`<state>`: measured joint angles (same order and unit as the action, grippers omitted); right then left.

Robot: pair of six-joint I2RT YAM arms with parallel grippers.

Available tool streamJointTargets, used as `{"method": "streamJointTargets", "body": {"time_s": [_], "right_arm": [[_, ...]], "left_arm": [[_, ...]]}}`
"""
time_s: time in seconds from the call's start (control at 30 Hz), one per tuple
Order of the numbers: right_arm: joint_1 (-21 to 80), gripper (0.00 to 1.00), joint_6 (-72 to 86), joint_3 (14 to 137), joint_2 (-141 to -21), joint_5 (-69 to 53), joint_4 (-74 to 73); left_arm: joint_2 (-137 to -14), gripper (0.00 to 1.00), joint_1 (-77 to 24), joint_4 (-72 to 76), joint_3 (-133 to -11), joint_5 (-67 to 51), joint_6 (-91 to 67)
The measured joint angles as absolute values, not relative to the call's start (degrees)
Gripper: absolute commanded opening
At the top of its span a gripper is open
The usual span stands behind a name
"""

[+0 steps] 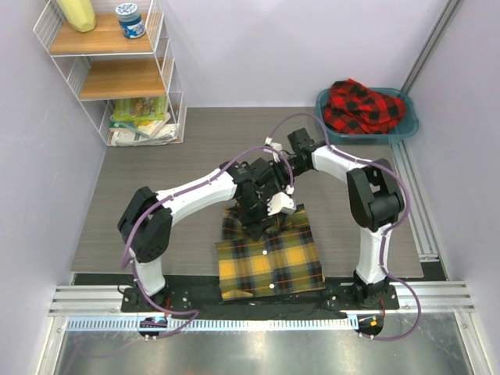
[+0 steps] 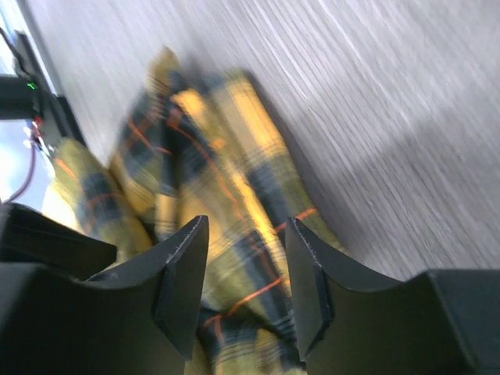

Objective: Fold and stack the long sleeve shirts
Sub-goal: Fold the shirt

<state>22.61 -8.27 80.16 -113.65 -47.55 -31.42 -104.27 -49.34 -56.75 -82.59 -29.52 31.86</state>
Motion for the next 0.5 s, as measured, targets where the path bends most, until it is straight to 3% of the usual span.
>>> {"method": "streamJointTargets", "body": {"time_s": [0.2,0.3,0.4,0.43,0.5], "right_arm": [[22.76,0.50,-10.61,80.16,-118.45,-47.07,-33.39],[22.81,0.48,-11.77,80.16,-118.67,-47.07,-33.74],[22.85,0.47,-12.69,80.16,-118.69,-47.05,-33.98],[22.87,0.46,-13.02,80.16,-118.78,-47.05,-34.00],[22.87,0.44,-13.41,80.16,-118.89,-47.05,-34.11]], "left_arm": [[-106.85,0.54,-48.71,-55.53,-81.47,-31.57,28.36],[-108.60,0.48,-48.66,-54.85,-81.45,-32.64,27.03],[-110.04,0.35,-48.66,-54.52,-81.32,-33.06,26.11],[-110.39,0.22,-48.66,-54.48,-81.32,-33.12,25.85],[-110.76,0.12,-48.66,-54.52,-81.32,-33.43,25.58]]}}
